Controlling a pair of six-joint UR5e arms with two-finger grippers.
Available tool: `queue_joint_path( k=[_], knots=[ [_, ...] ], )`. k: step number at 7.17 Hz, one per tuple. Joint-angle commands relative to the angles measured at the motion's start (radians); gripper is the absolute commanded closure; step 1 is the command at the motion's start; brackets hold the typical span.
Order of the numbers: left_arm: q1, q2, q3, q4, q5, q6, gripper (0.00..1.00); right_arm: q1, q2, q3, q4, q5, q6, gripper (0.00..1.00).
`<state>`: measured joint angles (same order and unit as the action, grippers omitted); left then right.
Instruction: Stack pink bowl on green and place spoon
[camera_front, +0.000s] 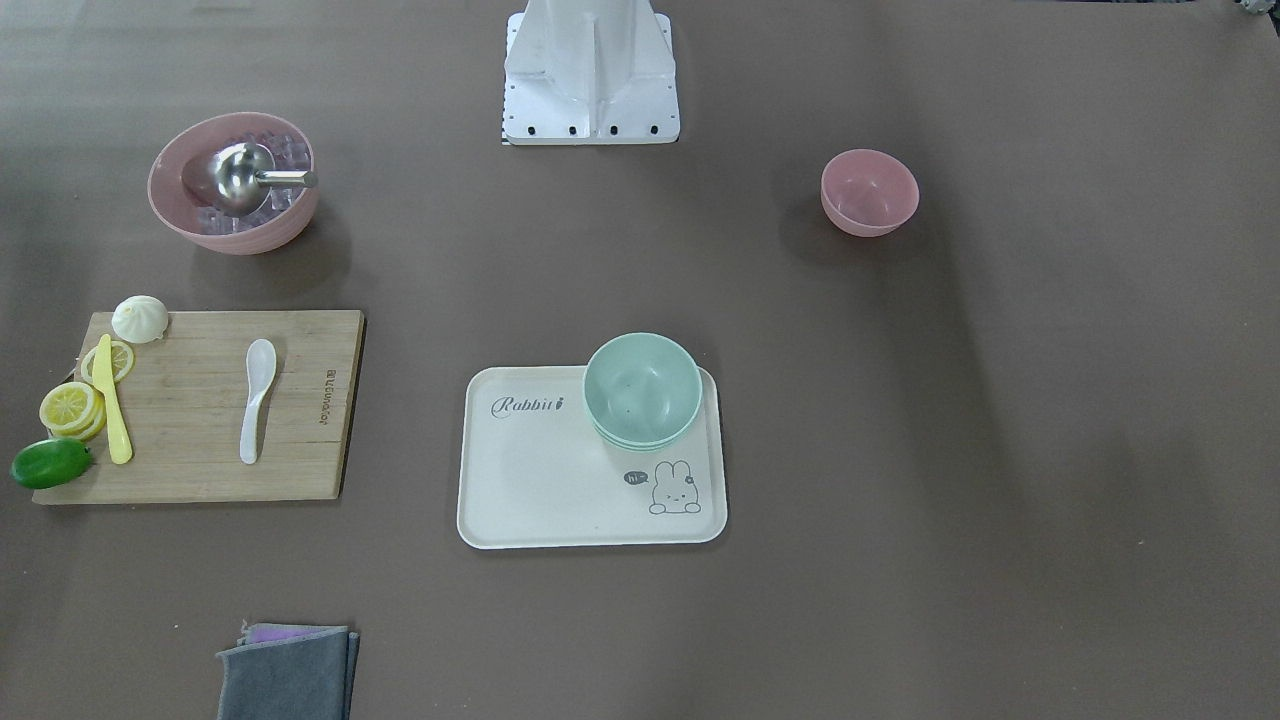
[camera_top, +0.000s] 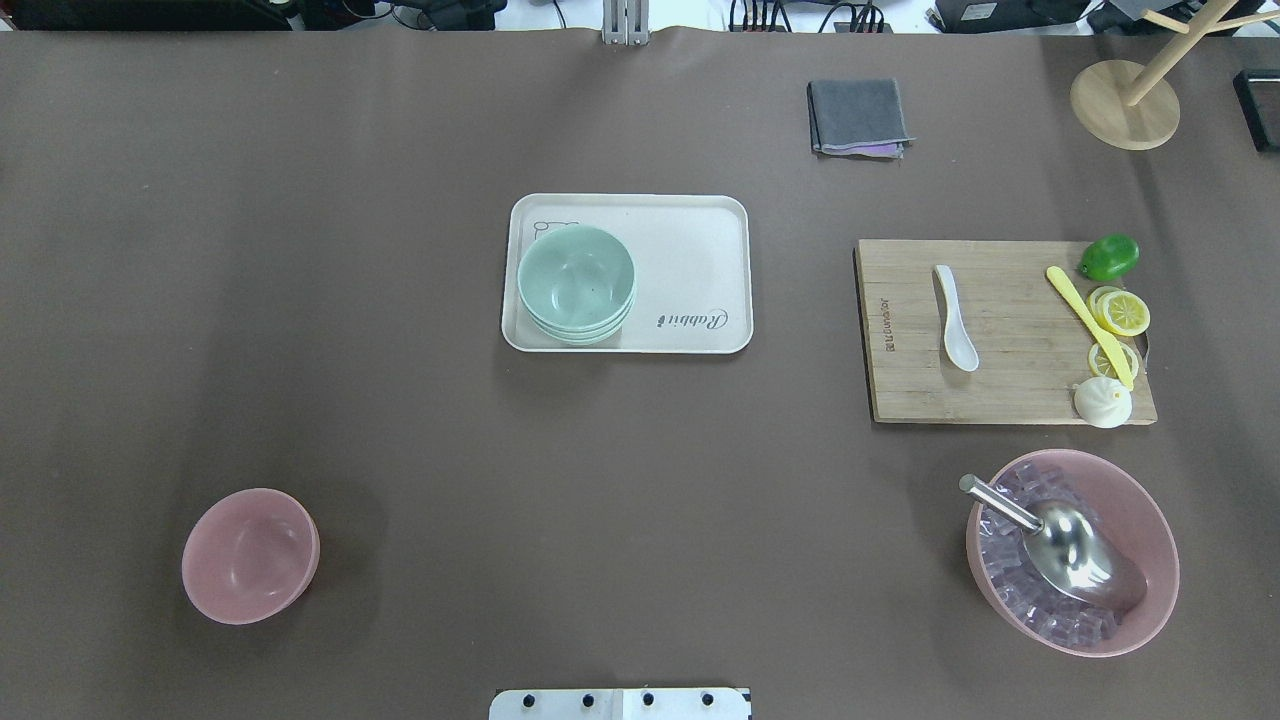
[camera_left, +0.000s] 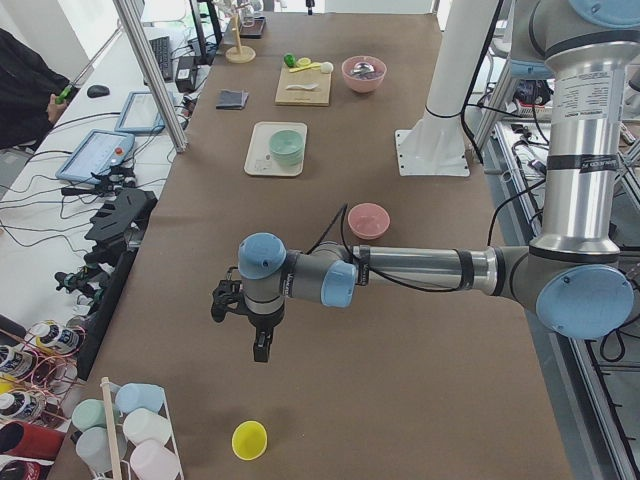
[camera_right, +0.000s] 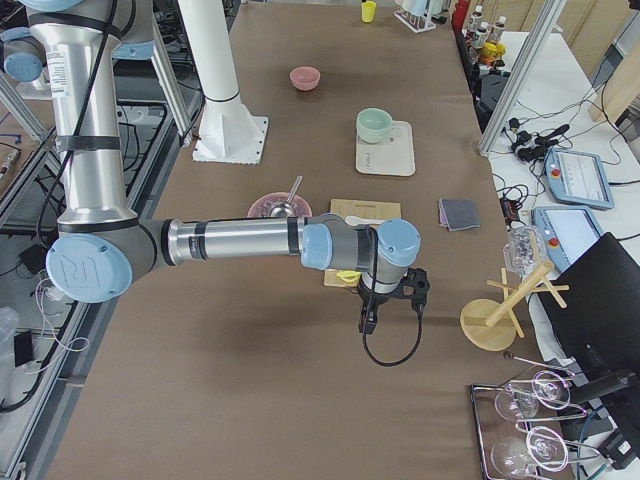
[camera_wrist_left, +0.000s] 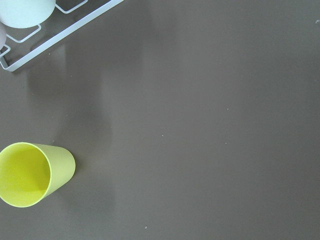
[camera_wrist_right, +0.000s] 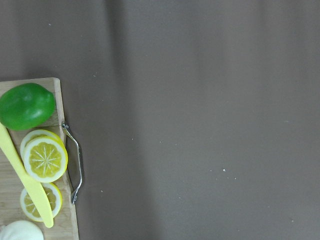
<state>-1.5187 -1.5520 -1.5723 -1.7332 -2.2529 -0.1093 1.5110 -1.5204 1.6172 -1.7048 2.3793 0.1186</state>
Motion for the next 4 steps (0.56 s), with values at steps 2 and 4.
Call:
queue_joint_path(
  k=[2,4],
  knots=[
    [0.000,-0.017,-0.005,-0.005,-0.008,0.005,0.03,0.000,0.000,0.004,0.001,0.003,0.013,0.00],
    [0.044,-0.048,-0.014,0.000,-0.008,-0.007,0.02,0.000,-0.001,0.004,0.004,0.006,0.012,0.00]
  ],
)
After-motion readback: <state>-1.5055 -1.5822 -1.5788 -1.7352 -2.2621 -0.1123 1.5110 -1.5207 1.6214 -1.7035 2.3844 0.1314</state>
